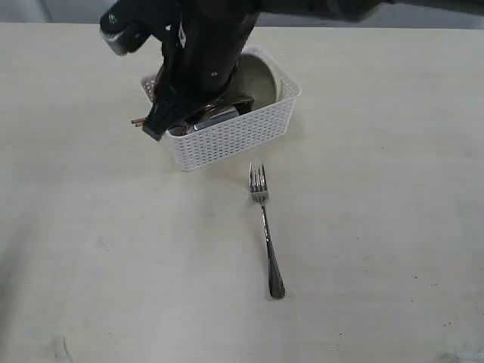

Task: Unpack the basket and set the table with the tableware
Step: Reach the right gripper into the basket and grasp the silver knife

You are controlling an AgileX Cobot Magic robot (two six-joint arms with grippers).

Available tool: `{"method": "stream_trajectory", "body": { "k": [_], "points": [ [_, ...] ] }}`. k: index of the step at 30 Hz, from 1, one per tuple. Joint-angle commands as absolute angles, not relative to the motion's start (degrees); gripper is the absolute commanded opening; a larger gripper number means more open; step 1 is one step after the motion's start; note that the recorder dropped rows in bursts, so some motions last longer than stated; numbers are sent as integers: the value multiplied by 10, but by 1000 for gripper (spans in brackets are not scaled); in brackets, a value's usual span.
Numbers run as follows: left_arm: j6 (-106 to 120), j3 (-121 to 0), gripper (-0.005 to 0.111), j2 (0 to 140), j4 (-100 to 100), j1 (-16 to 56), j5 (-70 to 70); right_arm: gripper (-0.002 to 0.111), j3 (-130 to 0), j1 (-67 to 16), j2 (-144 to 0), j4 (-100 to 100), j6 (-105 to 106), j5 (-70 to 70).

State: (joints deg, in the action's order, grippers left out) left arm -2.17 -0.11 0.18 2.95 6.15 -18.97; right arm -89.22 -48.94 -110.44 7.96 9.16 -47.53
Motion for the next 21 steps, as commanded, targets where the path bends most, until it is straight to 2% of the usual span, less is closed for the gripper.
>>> {"method": "stream_trajectory", "body": {
  "k": [1,4,9,21],
  "points": [
    [-21,0,0,0,28,66,-183,46,-898,-489,-1135,106,85,-500],
    [-21,0,0,0,28,66,-183,40,-898,-489,-1151,106,66,-484],
    [-21,0,0,0,28,66,-183,19,-898,-489,-1167,90,66,-439],
    [-21,0,0,0,28,66,-183,18,-899,-489,-1210,63,6,-307]
  ]
}}
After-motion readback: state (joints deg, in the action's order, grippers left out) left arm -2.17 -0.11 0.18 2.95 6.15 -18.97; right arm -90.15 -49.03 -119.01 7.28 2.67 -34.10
